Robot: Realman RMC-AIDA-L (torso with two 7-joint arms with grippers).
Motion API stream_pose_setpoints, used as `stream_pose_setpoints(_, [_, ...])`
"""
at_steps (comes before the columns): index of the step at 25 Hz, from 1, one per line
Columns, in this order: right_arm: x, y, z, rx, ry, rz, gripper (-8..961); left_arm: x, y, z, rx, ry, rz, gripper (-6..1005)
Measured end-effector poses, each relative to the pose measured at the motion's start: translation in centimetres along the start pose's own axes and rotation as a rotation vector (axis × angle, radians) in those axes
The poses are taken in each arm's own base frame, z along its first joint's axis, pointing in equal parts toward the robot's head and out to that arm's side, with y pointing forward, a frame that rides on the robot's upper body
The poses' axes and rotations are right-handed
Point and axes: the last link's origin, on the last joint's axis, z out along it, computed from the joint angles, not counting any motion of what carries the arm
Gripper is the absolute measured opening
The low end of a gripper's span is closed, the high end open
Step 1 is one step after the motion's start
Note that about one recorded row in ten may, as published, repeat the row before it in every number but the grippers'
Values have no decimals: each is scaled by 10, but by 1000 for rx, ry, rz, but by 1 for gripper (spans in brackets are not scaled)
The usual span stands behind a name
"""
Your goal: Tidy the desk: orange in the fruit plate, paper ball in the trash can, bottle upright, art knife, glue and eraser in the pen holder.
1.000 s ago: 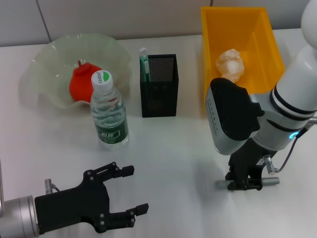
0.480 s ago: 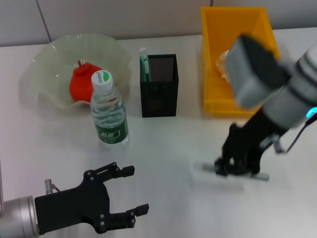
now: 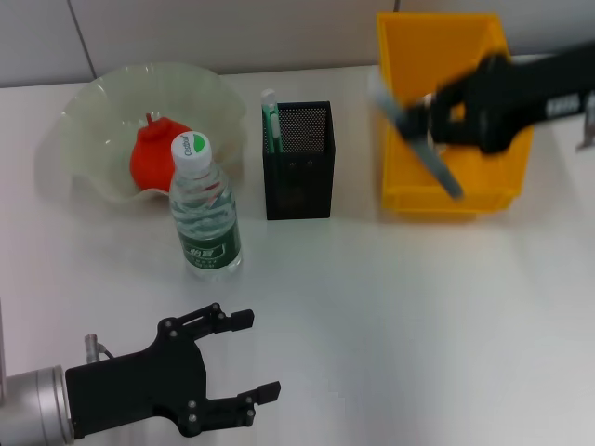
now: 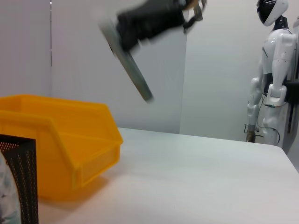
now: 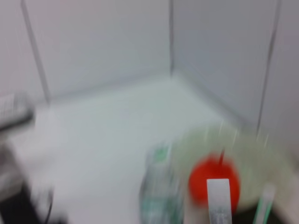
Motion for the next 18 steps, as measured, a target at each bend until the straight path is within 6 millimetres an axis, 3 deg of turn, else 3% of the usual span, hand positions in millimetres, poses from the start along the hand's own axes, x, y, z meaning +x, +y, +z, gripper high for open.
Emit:
stream_pose_setpoints(4, [-1, -8, -14, 62, -274, -14, 138, 1, 0, 1, 2, 6, 3, 845])
stream_pose_setpoints(8, [7, -18, -14, 119, -469, -30, 138, 2, -1, 1, 3, 10, 8, 845])
stream_pose_setpoints(13, [17, -31, 2, 173, -615, -39, 138, 2, -1, 2, 7, 15, 12, 845])
stream_pose_setpoints(18, [21, -39, 30, 194, -665, -54, 137, 5, -3, 3, 23, 37, 14, 845])
